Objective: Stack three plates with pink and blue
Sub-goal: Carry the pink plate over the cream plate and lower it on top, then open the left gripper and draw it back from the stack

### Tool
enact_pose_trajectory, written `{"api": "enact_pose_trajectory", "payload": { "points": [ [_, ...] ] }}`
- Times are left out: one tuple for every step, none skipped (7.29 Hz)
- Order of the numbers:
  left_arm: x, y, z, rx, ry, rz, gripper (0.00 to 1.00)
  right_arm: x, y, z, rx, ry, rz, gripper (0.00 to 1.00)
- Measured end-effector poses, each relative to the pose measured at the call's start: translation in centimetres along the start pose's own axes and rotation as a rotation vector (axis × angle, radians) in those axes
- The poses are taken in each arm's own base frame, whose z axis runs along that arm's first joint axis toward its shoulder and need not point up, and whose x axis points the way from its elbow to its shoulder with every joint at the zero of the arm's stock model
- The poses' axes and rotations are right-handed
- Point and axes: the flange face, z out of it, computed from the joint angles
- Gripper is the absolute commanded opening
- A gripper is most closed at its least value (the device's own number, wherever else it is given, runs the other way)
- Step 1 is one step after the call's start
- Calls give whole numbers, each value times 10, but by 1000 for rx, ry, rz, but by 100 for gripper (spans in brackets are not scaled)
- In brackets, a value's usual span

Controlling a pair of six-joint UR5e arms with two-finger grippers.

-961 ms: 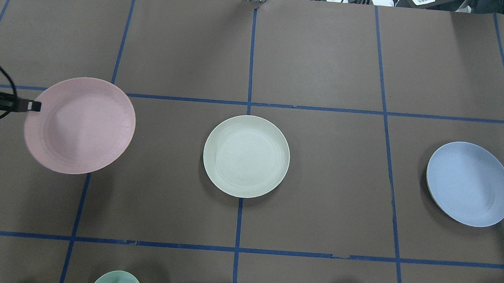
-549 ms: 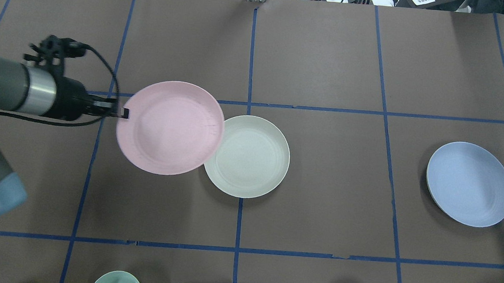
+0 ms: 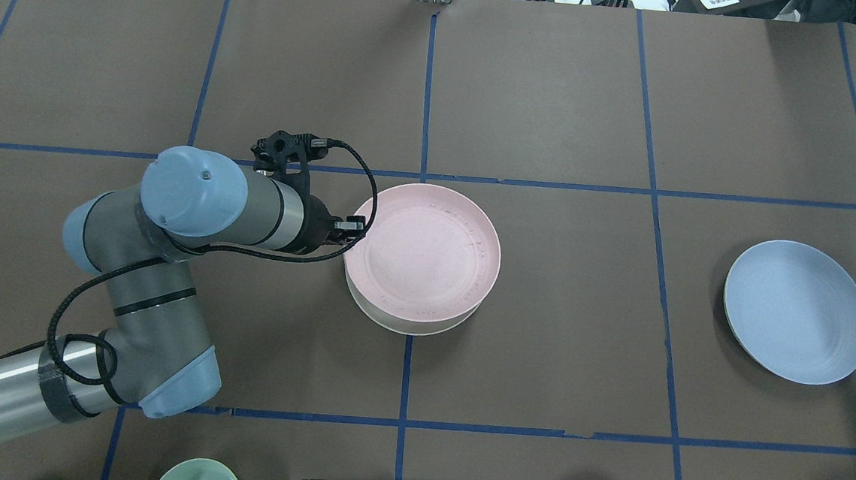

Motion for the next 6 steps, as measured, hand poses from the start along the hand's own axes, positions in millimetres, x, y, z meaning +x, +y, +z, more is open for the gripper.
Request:
{"api": "enact_pose_trajectory", "payload": {
  "points": [
    [3, 5, 8, -2, -8, 0, 0, 0, 0, 0, 0, 0, 0, 100],
    [3, 7, 12, -2, -15, 0, 73, 0, 0, 0, 0, 0, 0, 100],
    [1, 7, 16, -2, -22, 0, 100, 0, 0, 0, 0, 0, 0, 100],
    [1, 7, 16, -1, -23, 5, 100, 0, 0, 0, 0, 0, 0, 100],
    [3, 6, 13, 1, -17, 10, 100, 0, 0, 0, 0, 0, 1, 100],
    [6, 4, 2, 7, 0, 30, 100, 0, 1, 0, -1, 0, 5, 100]
  ]
}}
